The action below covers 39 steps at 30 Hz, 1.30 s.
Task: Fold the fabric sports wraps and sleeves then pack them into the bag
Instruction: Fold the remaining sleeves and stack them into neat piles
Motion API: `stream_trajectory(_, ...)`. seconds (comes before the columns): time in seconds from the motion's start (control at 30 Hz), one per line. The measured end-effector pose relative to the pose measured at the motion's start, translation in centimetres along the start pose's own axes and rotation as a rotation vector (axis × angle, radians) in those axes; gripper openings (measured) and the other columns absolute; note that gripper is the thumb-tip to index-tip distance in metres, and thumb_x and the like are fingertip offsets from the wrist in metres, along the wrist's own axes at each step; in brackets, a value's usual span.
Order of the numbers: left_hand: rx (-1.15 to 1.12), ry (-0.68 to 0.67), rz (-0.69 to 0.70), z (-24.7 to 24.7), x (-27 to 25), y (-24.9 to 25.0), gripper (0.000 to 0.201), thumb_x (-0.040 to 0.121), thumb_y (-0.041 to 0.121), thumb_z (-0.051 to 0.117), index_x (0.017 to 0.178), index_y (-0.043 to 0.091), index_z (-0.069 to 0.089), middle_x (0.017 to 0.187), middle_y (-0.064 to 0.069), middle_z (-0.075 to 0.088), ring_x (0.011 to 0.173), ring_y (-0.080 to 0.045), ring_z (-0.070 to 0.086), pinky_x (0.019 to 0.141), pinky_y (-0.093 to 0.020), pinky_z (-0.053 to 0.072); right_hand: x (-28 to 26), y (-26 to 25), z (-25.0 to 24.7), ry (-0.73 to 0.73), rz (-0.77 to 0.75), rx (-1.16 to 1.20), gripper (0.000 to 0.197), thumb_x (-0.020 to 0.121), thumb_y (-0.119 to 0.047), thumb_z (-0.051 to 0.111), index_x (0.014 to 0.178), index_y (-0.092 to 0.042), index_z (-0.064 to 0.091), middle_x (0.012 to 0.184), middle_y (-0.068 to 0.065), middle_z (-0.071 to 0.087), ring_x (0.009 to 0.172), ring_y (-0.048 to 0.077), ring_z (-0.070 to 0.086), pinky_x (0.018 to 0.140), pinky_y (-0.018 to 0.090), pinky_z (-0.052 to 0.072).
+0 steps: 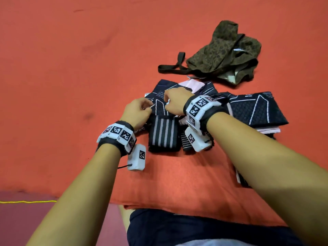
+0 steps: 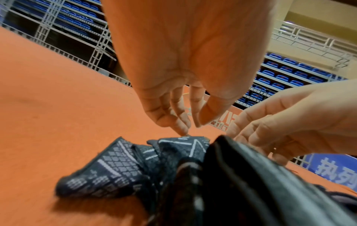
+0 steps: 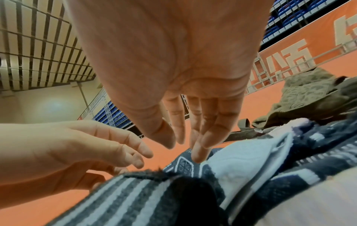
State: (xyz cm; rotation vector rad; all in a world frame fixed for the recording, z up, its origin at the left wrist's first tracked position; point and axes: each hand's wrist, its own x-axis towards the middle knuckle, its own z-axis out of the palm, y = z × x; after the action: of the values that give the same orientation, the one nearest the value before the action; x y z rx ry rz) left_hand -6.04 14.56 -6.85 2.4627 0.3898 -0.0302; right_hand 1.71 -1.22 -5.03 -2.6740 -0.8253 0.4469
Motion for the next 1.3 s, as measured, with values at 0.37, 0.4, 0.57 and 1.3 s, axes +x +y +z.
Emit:
stream_trajectory(0.37, -0.034, -0.146, -0.109, 1.2, 1.3, -4.3, 0.040, 0.094, 0.012, 0.058, 0.132, 0.025, 0.054, 0.097, -0.005, 0.066, 0.087, -0.023, 0.062, 0.079, -0.030, 0.048, 3.5, 0.3, 2.2, -0.135, 0.051, 0.093, 0.035, 0.087, -0.018, 0.059, 0.120, -0.009, 0.068, 0.117, 0.012, 0.069, 0.108, 0.029, 0.064, 0.094, 0.041, 0.054)
stream_trajectory(0.4, -0.035, -0.149, -0.101, 1.3, 1.3, -4.3, 0.039, 0.095, 0.011, 0.057, 0.132, 0.024, 0.054, 0.099, -0.006, 0.068, 0.088, -0.023, 0.063, 0.081, -0.032, 0.050, 3.4, 0.5, 2.3, -0.129, 0.068, 0.118, 0.033, 0.087, -0.019, 0.060, 0.117, -0.011, 0.070, 0.115, 0.010, 0.070, 0.106, 0.028, 0.064, 0.093, 0.040, 0.054)
stream_trajectory(0.57, -0.086, -0.049, -0.040, 0.9, 1.5, -2.5, 0.041, 0.094, 0.005, 0.052, 0.130, 0.021, 0.061, 0.123, 0.000, 0.066, 0.109, -0.020, 0.062, 0.103, -0.037, 0.047, 2.4, 1.0, 1.2, -0.019, 0.143, 0.274, 0.029, 0.082, -0.023, 0.061, 0.101, -0.008, 0.076, 0.104, 0.011, 0.074, 0.101, 0.029, 0.067, 0.088, 0.042, 0.057)
stream_trajectory(1.3, -0.053, -0.187, 0.355, 7.9, -6.0, 9.7, 0.031, 0.094, 0.011, 0.056, 0.118, 0.028, 0.065, 0.090, 0.012, 0.064, 0.078, -0.001, 0.055, 0.086, -0.022, 0.043, -17.9, 10.4, 3.9, 0.274, 0.360, 0.599, 0.020, 0.078, -0.028, 0.065, 0.078, -0.013, 0.078, 0.078, 0.005, 0.075, 0.083, 0.021, 0.070, 0.079, 0.033, 0.056)
